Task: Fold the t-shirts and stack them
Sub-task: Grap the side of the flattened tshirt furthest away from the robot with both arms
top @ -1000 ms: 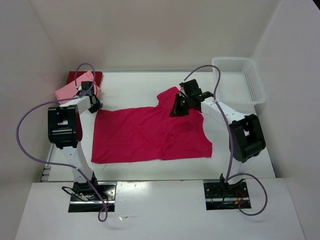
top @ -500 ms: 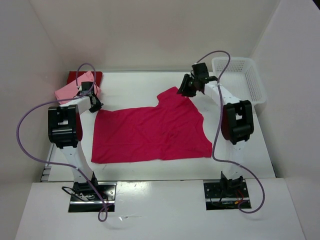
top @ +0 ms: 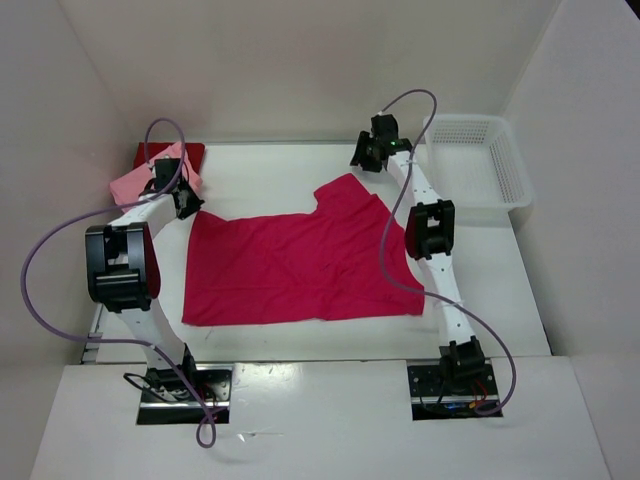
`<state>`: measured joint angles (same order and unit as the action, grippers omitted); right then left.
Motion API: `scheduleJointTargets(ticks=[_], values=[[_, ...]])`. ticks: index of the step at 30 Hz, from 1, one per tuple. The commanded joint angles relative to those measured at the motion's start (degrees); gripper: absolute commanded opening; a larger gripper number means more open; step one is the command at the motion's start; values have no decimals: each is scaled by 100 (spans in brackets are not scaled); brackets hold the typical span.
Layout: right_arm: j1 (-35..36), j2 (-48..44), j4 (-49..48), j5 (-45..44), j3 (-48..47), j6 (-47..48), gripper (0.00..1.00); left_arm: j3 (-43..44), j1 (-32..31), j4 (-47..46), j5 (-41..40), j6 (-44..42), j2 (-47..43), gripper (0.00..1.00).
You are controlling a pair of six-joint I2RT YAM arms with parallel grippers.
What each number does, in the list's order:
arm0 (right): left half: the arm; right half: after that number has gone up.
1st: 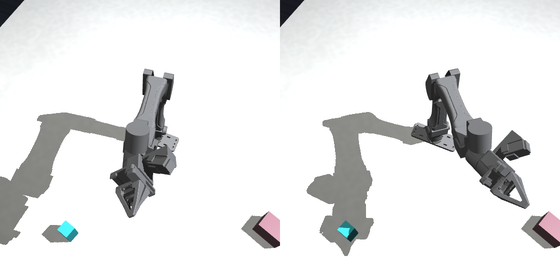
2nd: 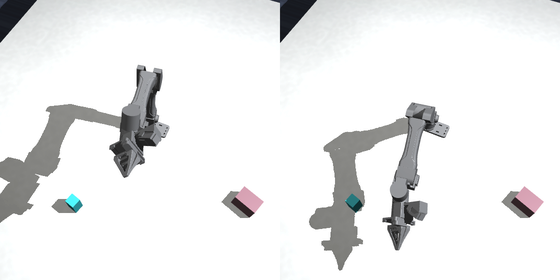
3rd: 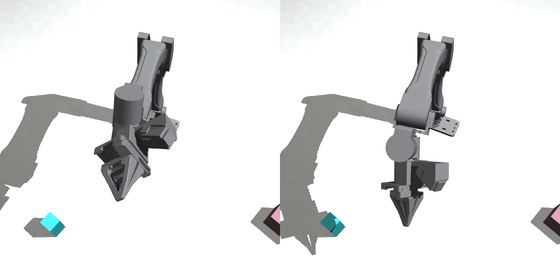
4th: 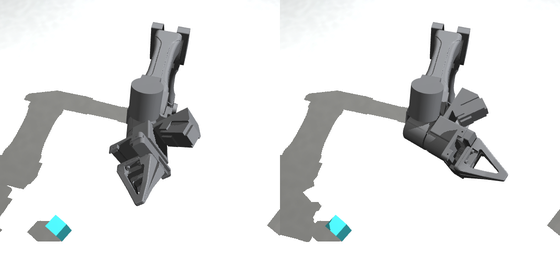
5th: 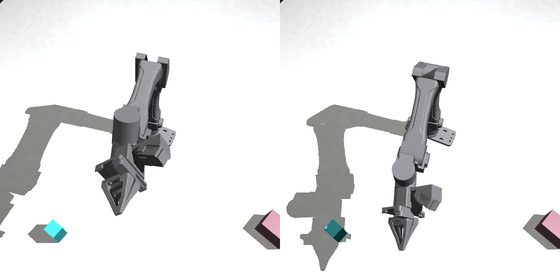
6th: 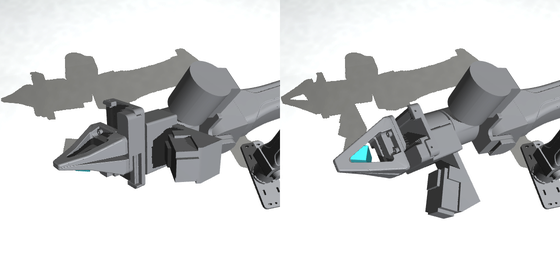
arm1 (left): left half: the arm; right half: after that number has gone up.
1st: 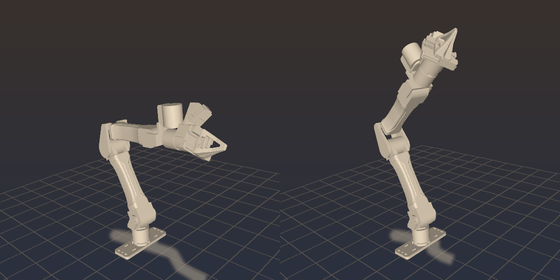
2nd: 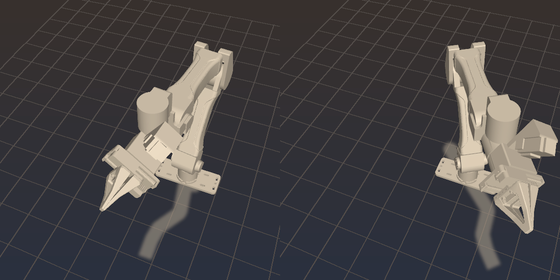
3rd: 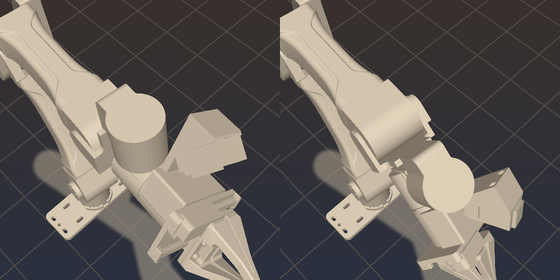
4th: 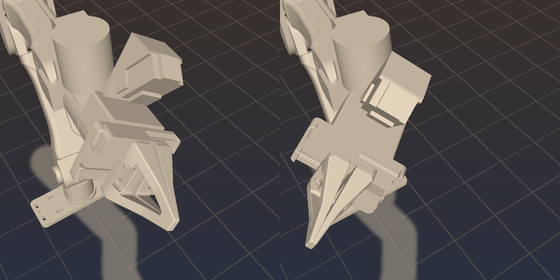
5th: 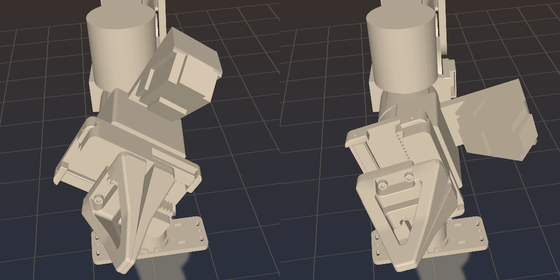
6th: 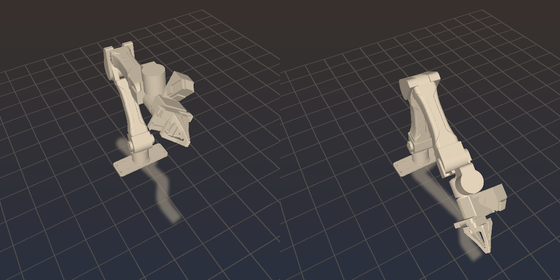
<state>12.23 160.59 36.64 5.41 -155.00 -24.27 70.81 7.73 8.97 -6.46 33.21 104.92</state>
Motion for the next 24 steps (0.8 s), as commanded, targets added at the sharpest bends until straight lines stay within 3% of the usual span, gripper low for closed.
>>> scheduleJointTargets(ticks=[1, 8, 18, 21, 24], values=[[25, 77, 598, 83, -364, 142, 54, -32, 27, -106, 75, -8, -165, 0], [148, 306, 633, 689, -408, 81, 50, -84, 27, -106, 75, 45, -218, 0], [201, 139, 652, 690, -127, 28, 39, -84, 27, -53, 136, 45, -166, 0], [201, 139, 651, 690, -74, 28, 34, -23, 27, -53, 189, -8, -165, 0], [201, 86, 704, 452, -74, 28, 17, 39, 27, -53, 189, -8, -113, 0]])
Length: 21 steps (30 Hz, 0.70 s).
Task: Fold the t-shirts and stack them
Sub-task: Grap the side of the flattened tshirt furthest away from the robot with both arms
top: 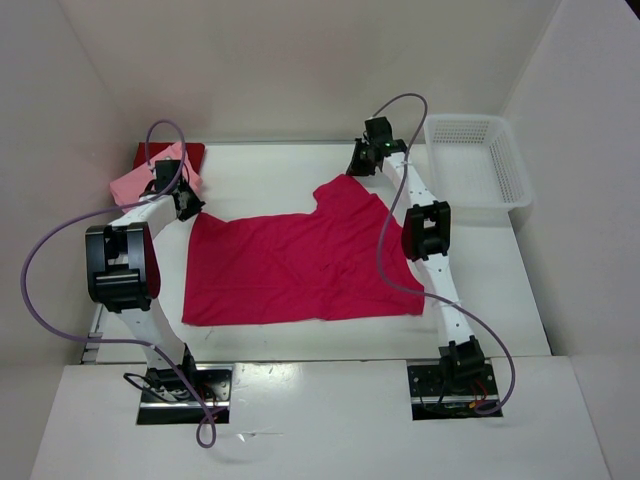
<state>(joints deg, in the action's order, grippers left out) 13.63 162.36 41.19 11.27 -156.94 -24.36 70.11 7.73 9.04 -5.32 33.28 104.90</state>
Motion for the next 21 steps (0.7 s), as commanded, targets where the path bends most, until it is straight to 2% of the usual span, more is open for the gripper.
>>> scheduleJointTargets(ticks=[1, 2, 3, 8, 9, 10, 11, 14, 16, 20, 21], values=[[61, -91, 249, -134, 42, 37, 14, 109, 27, -60, 75, -14, -110, 0], [61, -91, 249, -38, -20, 37, 9, 56, 27, -121, 75, -14, -163, 0], [9, -91, 249, -37, -73, -24, 0, 56, 27, -122, 75, -14, -163, 0], [-115, -659, 424, 419, 22, -87, 0, 56, 27, -122, 127, 38, -215, 0], [-263, -906, 373, 516, 250, -87, 0, 56, 27, -122, 128, 38, -216, 0], [-342, -1187, 59, 639, 948, -87, 0, -14, 27, -191, 198, 91, -277, 0], [-422, -1746, -109, 814, 1286, -165, 0, -67, 27, -192, 259, 91, -277, 0], [-616, -2592, -409, 816, 2201, -166, 0, -119, 27, -253, 373, 205, -339, 0], [-686, -2920, -603, 868, 2823, -166, 0, -120, 27, -306, 426, 258, -391, 0], [-686, -3420, -611, 798, 3484, -104, 0, -120, 27, -306, 479, 258, -602, 0], [-686, -3770, -717, 746, 3991, -104, 0, -172, 27, -306, 479, 258, -603, 0]])
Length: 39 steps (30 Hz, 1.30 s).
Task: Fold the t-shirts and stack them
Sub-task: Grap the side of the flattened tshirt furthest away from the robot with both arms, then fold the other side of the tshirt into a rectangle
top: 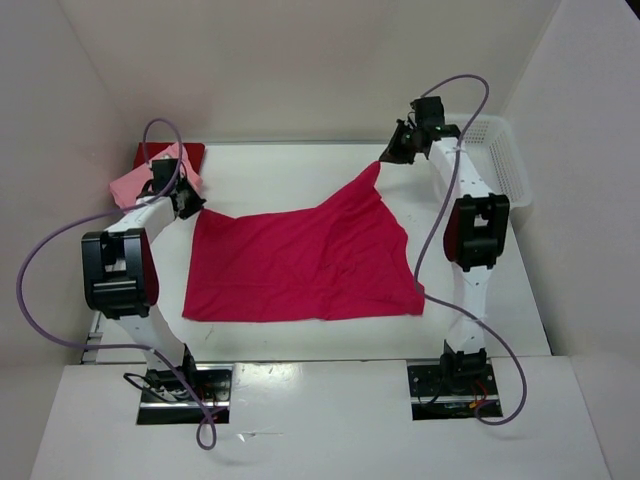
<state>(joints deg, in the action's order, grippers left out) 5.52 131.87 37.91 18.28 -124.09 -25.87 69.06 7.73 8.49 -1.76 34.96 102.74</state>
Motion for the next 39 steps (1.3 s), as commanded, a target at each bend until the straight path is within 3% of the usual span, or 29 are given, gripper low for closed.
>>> scheduleJointTargets(ticks=[1, 8, 18, 22, 28, 39], values=[[125, -898, -503, 44, 955, 47, 0, -68, 27, -251, 123, 90, -534, 0], [125, -2656, -1066, 44, 3387, 99, 0, -778, 27, -147, 123, 90, -1352, 0], [125, -4854, -813, -114, 5394, -14, 0, -1561, 334, 276, 395, 257, -2794, 0], [125, -5828, -303, -771, 6228, -155, 0, -1922, 685, 329, 825, 414, -2935, 0], [125, -6453, 549, -914, 6810, -366, 0, -2256, 739, 434, 914, 477, -3058, 0], [125, -7043, 1930, -1177, 6880, -489, 1, -2256, 968, 847, 914, 354, -3347, 0]])
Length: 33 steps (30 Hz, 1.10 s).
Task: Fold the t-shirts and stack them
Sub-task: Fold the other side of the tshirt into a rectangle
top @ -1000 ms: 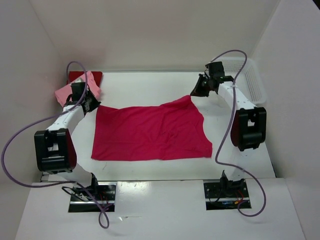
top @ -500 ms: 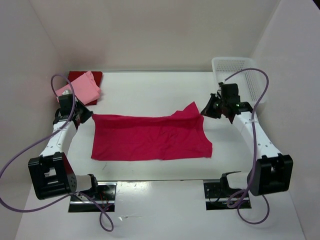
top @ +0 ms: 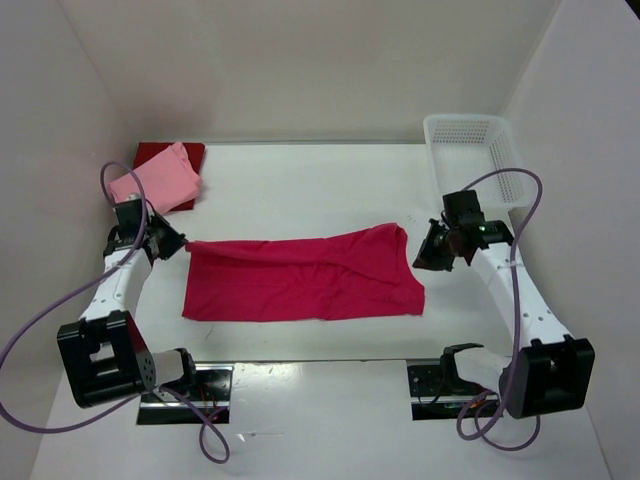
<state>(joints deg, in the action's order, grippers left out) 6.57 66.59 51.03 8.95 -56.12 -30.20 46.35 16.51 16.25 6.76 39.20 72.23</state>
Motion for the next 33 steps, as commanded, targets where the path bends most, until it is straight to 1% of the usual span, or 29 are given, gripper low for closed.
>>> scheduleJointTargets(ticks=[1, 4, 6, 7, 8, 12, 13, 14, 16, 17, 19, 20, 21, 22, 23, 24, 25, 26, 27, 28, 29, 30, 31, 33], values=[[20, -602, 619, -245, 83, -57, 1, 15, 89, 141, 62, -70, -349, 0], [73, -621, 330, 9, 136, -109, 3, -47, 89, 142, 10, -18, -542, 0], [265, -280, -179, 221, 83, -170, 3, -47, 89, 317, -148, -18, -621, 0], [414, -165, -346, 117, 83, -223, 3, -47, 89, 457, -271, -18, -622, 0], [737, -33, -678, 55, 23, -224, 3, -143, 89, 519, -516, -18, -718, 2], [1171, 661, -1515, -113, -92, -285, 3, -293, 89, 730, -1027, 184, -938, 11], [1224, 976, -1638, -113, -92, -285, 3, -162, 89, 835, -1080, 184, -938, 13], [1285, 1144, -1701, -113, -275, -216, 3, -31, 89, 923, -1263, 184, -938, 14], [1346, 1487, -1920, -261, -434, -154, 3, 320, 89, 1055, -1336, 237, -938, 14], [1347, 1576, -2008, -262, -487, -153, 3, 322, 89, 1056, -1388, 237, -938, 16], [1400, 1873, -2219, -262, -602, -83, 3, 322, 89, 1056, -1388, 307, -938, 22], [1539, 1980, -2307, -375, -672, -31, 3, 270, 89, 960, -1388, 307, -938, 27], [1540, 2103, -2377, -376, -672, -30, 7, 200, 89, 698, -1136, 307, -938, 30], [1619, 2382, -2447, -376, -838, 22, 10, 138, 89, 556, -916, 255, -886, 30], [1715, 2507, -2500, -376, -839, 22, 15, -71, 89, 198, -366, 255, -886, 30], [1777, 2621, -2623, -376, -918, 22, 23, -204, 89, 29, -151, 255, -886, 30], [1830, 2727, -2624, -429, -1014, 75, 26, -318, 89, -86, -36, 333, -886, 30], [1883, 2911, -2624, -429, -1067, 75, 29, -406, 11, -174, -35, 334, -816, 30], [1988, 2991, -2694, -429, -1068, 127, 32, -468, -51, -244, -218, 334, -763, 31], [1989, 3061, -2755, -429, -1138, 128, 40, -469, -113, -306, -280, 256, -580, 33], [2041, 3219, -2825, -499, -1190, 180, 44, -469, -113, -307, -333, 124, -465, 35], [2041, 3290, -2826, -500, -1252, 181, 46, -390, -113, -307, -334, 123, -342, 40], [2041, 3360, -2826, -587, -1252, 233, 48, -268, -113, -307, -334, 123, -97, 42], [2041, 3571, -2826, -640, -1375, 286, 50, -205, -113, -368, -334, 175, 106, 45]])
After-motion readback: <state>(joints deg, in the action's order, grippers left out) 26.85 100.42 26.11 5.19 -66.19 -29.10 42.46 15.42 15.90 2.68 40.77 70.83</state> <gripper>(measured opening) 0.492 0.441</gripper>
